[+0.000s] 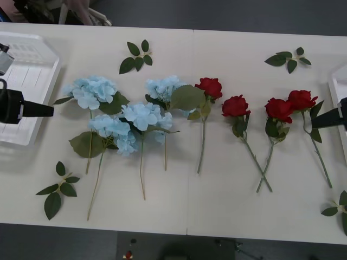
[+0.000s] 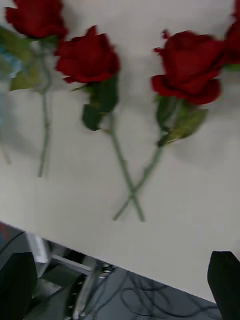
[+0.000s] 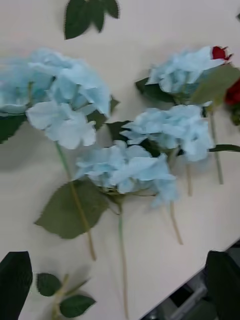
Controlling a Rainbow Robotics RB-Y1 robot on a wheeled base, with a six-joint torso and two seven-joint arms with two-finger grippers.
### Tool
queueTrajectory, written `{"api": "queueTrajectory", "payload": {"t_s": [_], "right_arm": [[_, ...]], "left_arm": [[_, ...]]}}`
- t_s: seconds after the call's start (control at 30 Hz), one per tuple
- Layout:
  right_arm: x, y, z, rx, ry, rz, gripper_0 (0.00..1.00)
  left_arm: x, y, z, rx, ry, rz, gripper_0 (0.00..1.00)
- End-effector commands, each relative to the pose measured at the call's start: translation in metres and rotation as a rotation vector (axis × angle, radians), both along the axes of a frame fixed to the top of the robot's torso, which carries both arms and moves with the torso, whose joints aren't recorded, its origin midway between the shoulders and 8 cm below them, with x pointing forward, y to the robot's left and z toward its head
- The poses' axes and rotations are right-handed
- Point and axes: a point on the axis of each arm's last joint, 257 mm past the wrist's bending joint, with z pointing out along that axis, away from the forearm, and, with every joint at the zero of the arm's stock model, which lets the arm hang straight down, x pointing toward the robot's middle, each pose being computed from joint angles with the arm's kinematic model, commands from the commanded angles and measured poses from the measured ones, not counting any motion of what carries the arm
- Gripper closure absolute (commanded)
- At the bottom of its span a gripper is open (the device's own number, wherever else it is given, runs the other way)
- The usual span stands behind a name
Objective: Put the red flowers into the right box and the blue flowers into the left box
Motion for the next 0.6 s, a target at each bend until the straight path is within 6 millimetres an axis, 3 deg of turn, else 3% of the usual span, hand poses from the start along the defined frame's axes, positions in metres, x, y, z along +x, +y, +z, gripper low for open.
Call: {"api": "queueTrajectory", "payload": {"t_s": [0.03,0.3,0.43,0.6], "right_arm": [[0.032,0.004,0.006,-0.164,-0.048,0.035,0.0],[0.1,-0.044,-0.02,-0.481,-0.126,0.078,0.0],[0.118,-0.065,-0.04,-0.516,-0.128,0.095,0.0],[0.131,-0.098,-0.048,-0.577,-0.11,0.114,0.0]], "left_arm": [[0.044,-0.008,-0.014,-0.009,0.026,0.094,0.0],[0.11,0.001,-0.06,0.104,0.022,0.177,0.0],[0.128,-0.004,-0.081,0.167,0.007,0.183,0.0],[0.141,-0.008,-0.106,0.26,-0.002,0.171,0.0]]}}
